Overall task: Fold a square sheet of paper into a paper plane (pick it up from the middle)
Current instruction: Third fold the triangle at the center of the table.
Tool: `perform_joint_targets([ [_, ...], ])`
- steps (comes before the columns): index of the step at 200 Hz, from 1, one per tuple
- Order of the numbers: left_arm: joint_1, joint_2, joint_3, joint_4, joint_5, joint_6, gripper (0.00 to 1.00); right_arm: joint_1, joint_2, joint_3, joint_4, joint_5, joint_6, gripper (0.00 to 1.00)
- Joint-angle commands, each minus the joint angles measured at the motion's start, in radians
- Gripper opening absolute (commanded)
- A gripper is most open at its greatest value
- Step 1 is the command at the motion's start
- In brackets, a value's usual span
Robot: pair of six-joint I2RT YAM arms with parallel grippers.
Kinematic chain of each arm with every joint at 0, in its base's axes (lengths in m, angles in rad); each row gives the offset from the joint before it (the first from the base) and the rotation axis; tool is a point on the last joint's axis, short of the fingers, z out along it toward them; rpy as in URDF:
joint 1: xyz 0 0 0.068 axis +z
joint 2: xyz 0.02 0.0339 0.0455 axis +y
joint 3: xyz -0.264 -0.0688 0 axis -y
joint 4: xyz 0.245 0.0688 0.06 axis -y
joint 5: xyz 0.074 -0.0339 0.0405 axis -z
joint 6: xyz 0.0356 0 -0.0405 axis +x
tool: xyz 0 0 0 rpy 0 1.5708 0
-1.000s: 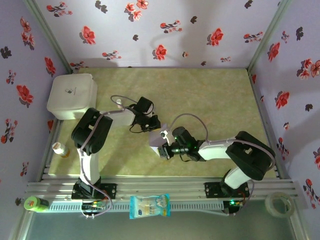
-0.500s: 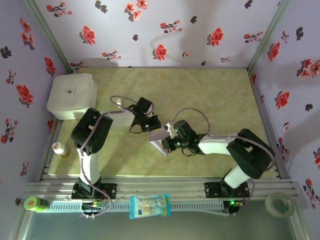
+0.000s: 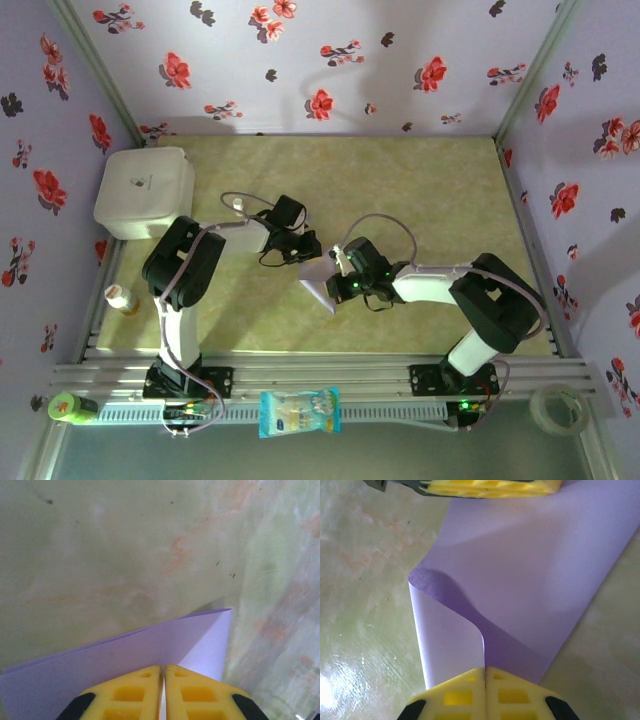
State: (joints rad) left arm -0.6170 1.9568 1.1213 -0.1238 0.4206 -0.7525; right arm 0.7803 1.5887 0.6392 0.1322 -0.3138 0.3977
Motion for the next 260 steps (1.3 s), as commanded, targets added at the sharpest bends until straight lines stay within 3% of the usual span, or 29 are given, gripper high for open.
perform_joint_targets([
  [1, -0.004, 0.007, -0.033, -0.042, -0.036, -0.003, 0.11, -0.012, -0.005, 0.032, -0.052, 0.025, 0.018, 0.00],
  [260, -0.006, 0.013, -0.035, -0.039, -0.036, -0.005, 0.11, -0.019, 0.018, 0.088, -0.155, 0.063, 0.011, 0.00],
])
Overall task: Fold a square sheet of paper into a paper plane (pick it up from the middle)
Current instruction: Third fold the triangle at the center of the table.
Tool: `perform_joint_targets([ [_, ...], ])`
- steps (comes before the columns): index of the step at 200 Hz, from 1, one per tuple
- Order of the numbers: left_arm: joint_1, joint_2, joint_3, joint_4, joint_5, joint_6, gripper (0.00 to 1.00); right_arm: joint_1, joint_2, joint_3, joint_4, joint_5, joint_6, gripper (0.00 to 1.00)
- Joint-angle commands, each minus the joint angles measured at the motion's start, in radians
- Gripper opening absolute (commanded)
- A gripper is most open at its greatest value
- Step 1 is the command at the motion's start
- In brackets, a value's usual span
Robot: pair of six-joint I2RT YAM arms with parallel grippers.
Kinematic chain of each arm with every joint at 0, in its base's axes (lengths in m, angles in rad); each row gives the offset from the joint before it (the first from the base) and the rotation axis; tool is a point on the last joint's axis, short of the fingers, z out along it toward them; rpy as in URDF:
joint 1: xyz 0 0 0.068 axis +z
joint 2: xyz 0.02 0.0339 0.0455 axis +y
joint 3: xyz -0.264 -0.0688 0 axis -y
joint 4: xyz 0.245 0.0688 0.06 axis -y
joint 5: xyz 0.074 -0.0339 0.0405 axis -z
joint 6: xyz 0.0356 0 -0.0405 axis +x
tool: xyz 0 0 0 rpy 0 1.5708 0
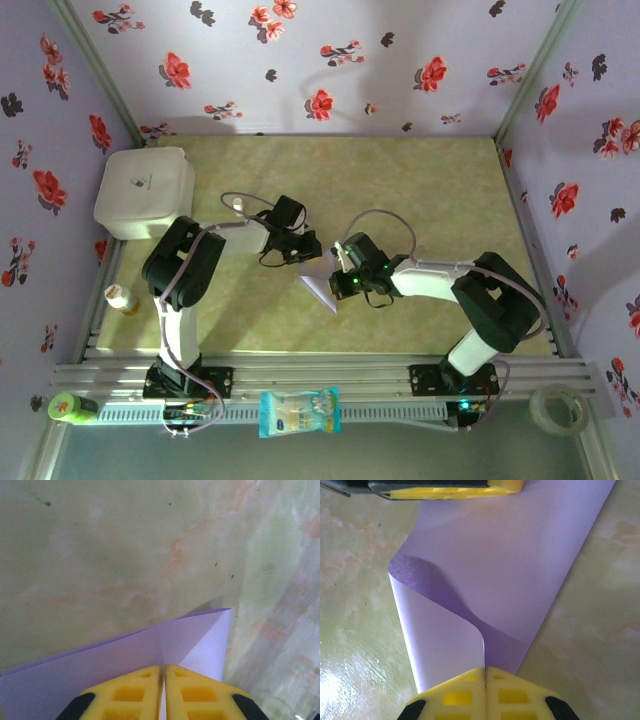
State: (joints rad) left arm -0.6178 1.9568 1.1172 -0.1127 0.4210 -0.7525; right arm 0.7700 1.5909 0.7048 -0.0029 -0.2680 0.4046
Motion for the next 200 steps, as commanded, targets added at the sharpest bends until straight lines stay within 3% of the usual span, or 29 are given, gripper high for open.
perform_joint_targets([
  [1, -0.005, 0.012, -0.031, -0.050, -0.036, -0.005, 0.11, -0.009, 0.016, 0.022, -0.019, 0.018, 0.005, 0.00],
  [137, -0.005, 0.004, -0.006, -0.060, -0.034, -0.001, 0.12, -0.009, 0.051, 0.021, -0.021, 0.029, 0.008, 0.00],
  [200, -0.005, -0.107, 0.076, -0.109, -0.077, 0.007, 0.18, -0.009, 0.051, 0.006, -0.011, 0.035, 0.013, 0.00],
])
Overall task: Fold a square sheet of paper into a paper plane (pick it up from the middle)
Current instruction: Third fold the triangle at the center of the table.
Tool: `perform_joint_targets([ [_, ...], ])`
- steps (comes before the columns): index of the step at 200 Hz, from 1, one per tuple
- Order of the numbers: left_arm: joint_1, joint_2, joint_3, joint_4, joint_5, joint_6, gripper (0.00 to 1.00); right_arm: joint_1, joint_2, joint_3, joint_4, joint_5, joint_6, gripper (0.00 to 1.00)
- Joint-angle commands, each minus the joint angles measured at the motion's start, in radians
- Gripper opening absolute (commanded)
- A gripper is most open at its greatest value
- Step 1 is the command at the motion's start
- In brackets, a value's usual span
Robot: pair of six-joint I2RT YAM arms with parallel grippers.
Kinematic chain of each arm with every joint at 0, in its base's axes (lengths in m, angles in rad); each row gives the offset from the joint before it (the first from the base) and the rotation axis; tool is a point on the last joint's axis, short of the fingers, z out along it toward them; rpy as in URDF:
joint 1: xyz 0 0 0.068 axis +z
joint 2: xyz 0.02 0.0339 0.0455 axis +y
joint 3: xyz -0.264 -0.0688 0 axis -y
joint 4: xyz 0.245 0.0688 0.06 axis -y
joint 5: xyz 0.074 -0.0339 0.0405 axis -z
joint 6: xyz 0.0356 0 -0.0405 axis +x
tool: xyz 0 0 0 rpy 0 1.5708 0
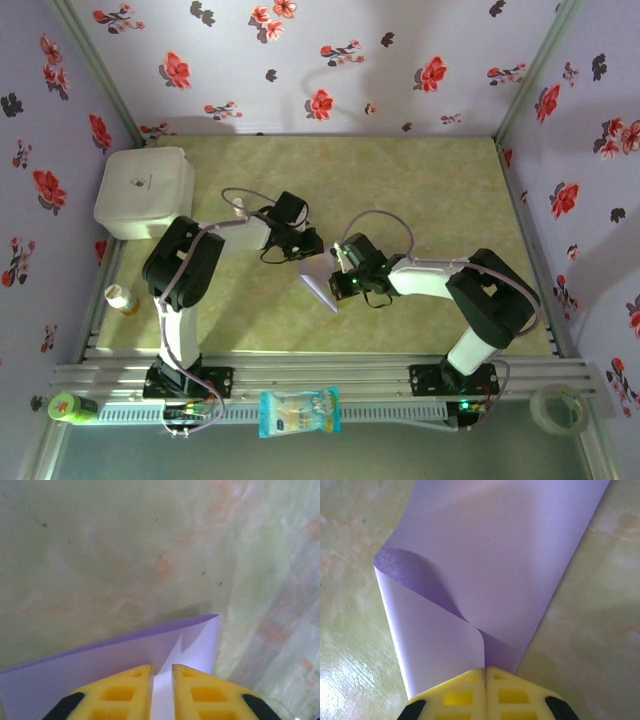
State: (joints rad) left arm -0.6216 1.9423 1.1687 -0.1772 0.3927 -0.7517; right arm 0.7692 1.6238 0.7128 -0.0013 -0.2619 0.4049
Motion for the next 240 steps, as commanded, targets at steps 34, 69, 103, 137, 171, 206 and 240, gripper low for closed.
perform_joint_targets([
  [34, -0.001, -0.234, -0.116, -0.002, -0.097, -0.065, 0.13, -0.008, 0.013, -0.005, -0.011, 0.031, 0.014, 0.00],
  [69, -0.022, -0.409, -0.328, 0.193, -0.072, -0.197, 0.02, -0.008, 0.014, -0.006, -0.008, 0.034, 0.015, 0.00],
  [103, -0.072, -0.459, -0.521, 0.491, -0.011, -0.355, 0.00, -0.009, 0.015, -0.009, -0.009, 0.036, 0.015, 0.00],
  [137, -0.148, -0.408, -0.638, 0.734, -0.042, -0.477, 0.00, -0.008, 0.021, -0.010, -0.002, 0.039, 0.023, 0.00],
  [171, -0.188, -0.330, -0.656, 0.835, -0.073, -0.519, 0.00, -0.008, 0.021, -0.011, -0.006, 0.040, 0.025, 0.00],
  [206, -0.189, -0.314, -0.670, 0.810, -0.088, -0.522, 0.00, -0.009, 0.019, -0.012, -0.005, 0.041, 0.024, 0.00],
  [240, -0.188, -0.325, -0.680, 0.777, -0.098, -0.512, 0.00, -0.008, 0.023, -0.013, -0.005, 0.041, 0.026, 0.00],
])
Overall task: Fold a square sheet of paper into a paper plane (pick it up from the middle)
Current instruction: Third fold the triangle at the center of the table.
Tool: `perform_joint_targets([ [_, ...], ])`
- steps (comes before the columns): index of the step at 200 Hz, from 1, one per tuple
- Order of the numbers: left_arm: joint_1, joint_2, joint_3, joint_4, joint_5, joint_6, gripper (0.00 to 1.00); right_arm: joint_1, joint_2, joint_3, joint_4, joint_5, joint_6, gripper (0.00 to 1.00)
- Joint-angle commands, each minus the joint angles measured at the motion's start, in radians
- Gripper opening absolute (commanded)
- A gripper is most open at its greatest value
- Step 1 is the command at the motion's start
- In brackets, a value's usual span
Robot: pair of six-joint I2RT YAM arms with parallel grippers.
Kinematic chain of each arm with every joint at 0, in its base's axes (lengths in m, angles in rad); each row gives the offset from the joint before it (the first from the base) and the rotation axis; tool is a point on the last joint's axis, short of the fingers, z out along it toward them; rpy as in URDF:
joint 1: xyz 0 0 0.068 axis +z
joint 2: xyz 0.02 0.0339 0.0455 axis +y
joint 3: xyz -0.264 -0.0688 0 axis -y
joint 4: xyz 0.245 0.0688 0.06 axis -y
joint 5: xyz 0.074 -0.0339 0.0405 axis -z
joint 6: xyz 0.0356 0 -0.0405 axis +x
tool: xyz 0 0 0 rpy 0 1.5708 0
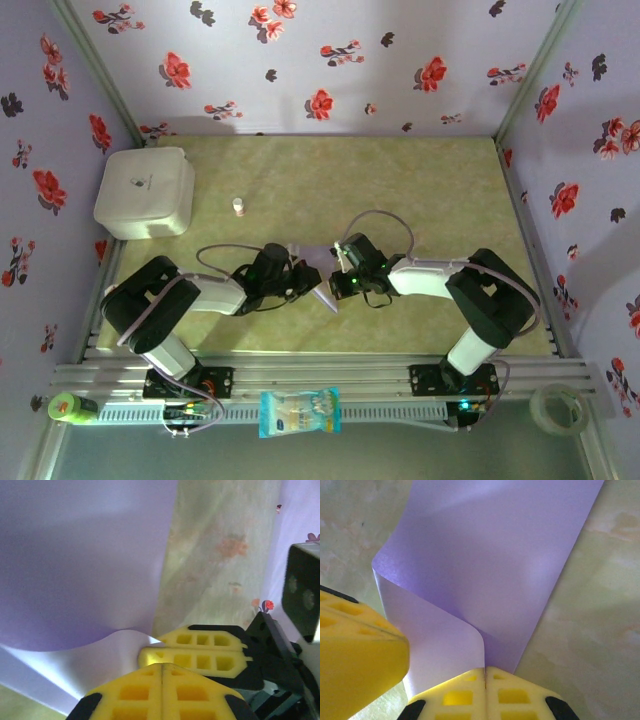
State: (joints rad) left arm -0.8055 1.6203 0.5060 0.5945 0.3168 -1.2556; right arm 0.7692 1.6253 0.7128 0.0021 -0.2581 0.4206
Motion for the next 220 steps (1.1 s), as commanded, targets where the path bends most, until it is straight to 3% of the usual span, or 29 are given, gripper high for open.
perform_joint_targets([
  [1, -0.004, -0.002, -0.017, 0.003, -0.022, -0.008, 0.00, -0.008, 0.021, -0.014, -0.008, 0.037, 0.010, 0.00],
  [170, -0.001, 0.068, -0.007, -0.134, -0.060, 0.043, 0.00, -0.008, 0.008, 0.008, -0.025, 0.022, 0.013, 0.00],
  [191, -0.003, 0.072, -0.002, -0.146, -0.059, 0.051, 0.00, -0.009, -0.024, 0.025, -0.043, 0.019, 0.026, 0.09],
  [220, -0.004, 0.073, 0.000, -0.154, -0.059, 0.056, 0.00, -0.016, -0.122, 0.048, -0.119, 0.066, 0.066, 0.34],
])
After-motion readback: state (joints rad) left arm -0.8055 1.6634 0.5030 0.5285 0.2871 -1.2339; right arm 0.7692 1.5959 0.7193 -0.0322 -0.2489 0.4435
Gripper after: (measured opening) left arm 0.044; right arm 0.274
